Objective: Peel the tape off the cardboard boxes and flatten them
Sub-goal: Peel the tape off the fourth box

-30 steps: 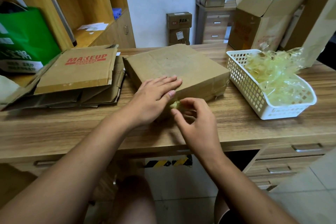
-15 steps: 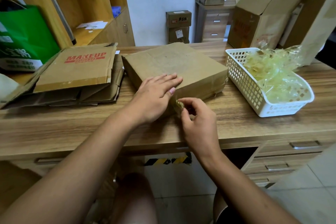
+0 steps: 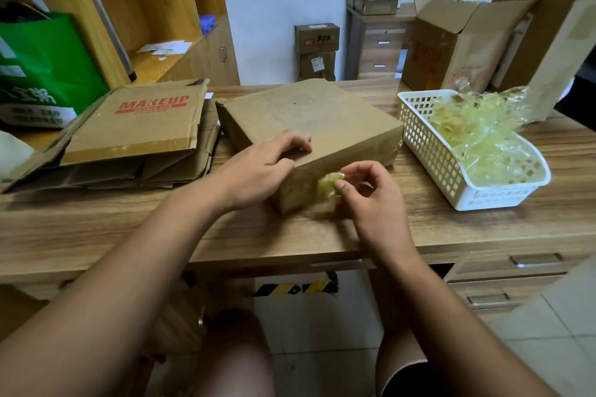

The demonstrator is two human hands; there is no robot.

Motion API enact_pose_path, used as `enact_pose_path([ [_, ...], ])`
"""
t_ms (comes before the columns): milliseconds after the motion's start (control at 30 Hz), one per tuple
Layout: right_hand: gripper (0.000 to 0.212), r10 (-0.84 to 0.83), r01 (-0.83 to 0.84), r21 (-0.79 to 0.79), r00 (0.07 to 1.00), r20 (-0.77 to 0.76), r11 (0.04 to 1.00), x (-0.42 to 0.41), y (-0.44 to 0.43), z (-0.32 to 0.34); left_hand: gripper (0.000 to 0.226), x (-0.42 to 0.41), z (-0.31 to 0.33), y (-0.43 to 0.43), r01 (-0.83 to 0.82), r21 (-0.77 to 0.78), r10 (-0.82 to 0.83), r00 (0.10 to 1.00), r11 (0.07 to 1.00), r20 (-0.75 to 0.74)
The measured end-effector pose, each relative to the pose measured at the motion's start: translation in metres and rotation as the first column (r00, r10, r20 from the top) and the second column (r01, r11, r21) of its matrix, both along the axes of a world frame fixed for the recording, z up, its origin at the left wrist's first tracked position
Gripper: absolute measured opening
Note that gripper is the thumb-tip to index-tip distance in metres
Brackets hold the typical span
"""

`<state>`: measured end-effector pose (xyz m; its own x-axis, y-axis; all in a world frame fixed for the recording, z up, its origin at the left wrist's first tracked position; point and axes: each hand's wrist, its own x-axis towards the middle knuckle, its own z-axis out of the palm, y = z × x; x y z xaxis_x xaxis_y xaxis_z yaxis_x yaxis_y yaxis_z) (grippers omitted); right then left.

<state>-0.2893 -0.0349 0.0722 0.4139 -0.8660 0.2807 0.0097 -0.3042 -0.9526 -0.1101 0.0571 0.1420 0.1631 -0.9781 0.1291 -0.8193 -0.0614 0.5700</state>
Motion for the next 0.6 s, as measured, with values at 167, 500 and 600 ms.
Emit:
enact_pose_path([
  [167,0.026,-0.057,0.057,0.033,0.998,-0.003,0.998,0.007,-0.003,-0.006,0.043,0.022,0.002,0.013,0.101,0.126,-0.113,0.989,0.987,0.093],
  [500,0.055,-0.032,0.022,-0.093,0.994,-0.106,0.995,0.013,0.021,-0.017,0.051,0.017,-0.012,0.010,0.081,0.031,-0.085,0.985,0.996,0.153],
  [600,0.053,-0.100,0.087,-0.114,0.989,-0.113,0.990,0.018,0.015,-0.011,0.054,0.007,-0.016,0.007,0.032,-0.066,-0.020,0.985,0.997,0.174],
])
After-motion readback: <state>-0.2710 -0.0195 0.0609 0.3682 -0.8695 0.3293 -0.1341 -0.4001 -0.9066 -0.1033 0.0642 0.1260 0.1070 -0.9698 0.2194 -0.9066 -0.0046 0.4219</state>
